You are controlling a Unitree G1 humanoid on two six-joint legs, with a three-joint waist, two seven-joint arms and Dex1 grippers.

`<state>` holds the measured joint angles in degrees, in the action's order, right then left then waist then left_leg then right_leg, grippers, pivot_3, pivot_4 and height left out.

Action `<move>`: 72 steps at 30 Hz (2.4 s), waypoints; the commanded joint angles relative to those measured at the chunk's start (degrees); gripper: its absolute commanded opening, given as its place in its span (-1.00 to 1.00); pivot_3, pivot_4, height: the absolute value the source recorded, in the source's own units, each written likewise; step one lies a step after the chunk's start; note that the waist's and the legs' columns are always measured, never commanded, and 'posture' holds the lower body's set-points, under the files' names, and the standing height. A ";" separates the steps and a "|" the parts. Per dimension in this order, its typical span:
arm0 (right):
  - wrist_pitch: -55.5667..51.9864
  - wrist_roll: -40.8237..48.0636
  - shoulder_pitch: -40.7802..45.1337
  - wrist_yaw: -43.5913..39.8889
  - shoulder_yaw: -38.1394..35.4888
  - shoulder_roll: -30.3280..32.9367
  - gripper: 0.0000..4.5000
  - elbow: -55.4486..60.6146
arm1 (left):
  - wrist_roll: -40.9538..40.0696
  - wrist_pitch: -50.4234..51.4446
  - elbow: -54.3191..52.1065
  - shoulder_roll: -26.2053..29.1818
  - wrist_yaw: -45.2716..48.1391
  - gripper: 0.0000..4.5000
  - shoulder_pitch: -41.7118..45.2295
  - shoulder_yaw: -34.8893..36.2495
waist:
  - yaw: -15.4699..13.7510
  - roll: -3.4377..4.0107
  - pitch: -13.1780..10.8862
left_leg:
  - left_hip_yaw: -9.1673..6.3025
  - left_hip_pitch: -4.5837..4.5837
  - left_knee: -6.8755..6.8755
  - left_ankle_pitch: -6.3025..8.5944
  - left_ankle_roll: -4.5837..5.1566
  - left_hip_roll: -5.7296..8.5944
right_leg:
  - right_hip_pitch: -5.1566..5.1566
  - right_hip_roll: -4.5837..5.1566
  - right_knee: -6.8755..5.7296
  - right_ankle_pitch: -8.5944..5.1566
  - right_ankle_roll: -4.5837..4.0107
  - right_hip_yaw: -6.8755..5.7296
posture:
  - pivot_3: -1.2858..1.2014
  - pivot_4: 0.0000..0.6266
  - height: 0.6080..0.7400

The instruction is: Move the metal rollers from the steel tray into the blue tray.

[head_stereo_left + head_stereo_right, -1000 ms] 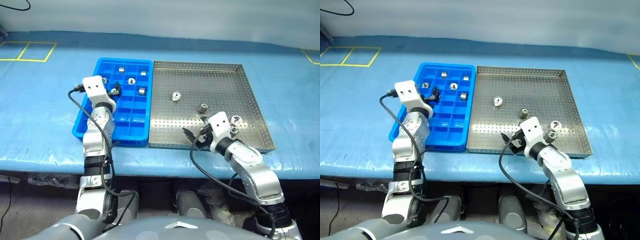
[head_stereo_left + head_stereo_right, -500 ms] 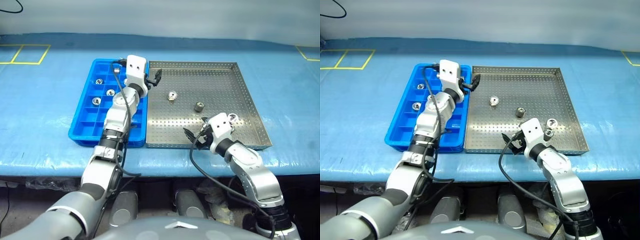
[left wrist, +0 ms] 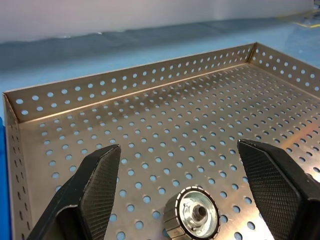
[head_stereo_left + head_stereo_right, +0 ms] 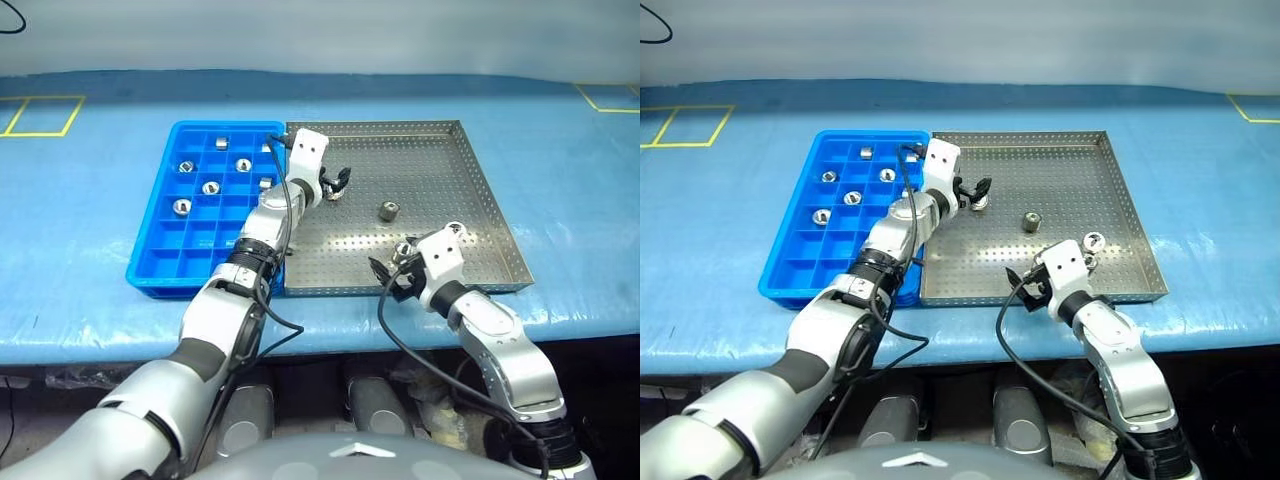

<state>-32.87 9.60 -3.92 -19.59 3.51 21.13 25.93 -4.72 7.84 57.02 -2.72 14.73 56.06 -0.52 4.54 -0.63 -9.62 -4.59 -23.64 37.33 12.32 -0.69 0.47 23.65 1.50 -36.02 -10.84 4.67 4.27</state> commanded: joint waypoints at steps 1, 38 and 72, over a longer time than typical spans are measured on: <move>0.48 -0.02 -0.12 0.42 -0.09 -0.53 1.00 2.81 | 0.90 -1.63 2.23 -0.57 0.94 0.80 3.00 -0.13 | 0.02 0.00 0.00 | 0.00 0.00 0.00 0.00 0.00 0.00 | 0.00 0.00 0.00 0.00 0.00 0.00 | -0.06 -0.52 1.00; -0.21 -1.55 -4.21 4.13 0.22 -2.00 1.00 6.02 | 2.09 -0.07 14.67 -1.89 -7.41 -0.17 8.44 4.32 | 3.24 0.00 0.00 | 0.01 0.00 0.00 0.01 -0.01 0.00 | 0.01 0.00 -0.02 0.01 0.05 0.04 | -0.13 -0.52 1.00; 4.15 -1.97 4.56 -2.81 4.82 -2.01 1.00 -5.23 | 17.83 21.72 -76.62 1.01 -29.40 -0.17 -49.77 -1.26 | -2.75 -0.12 0.12 | 0.04 0.20 0.00 -0.04 -0.07 -0.03 | -0.08 0.01 -0.19 -0.08 -0.17 0.05 | 0.11 -0.52 1.00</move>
<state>-29.97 7.12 0.56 -22.36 8.95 19.60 20.75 12.91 29.34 -15.28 -2.08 -15.88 6.30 -1.58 1.79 -0.75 -9.50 -4.57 -23.44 37.33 12.27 -0.75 0.42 23.56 1.51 -36.21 -11.03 4.30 4.28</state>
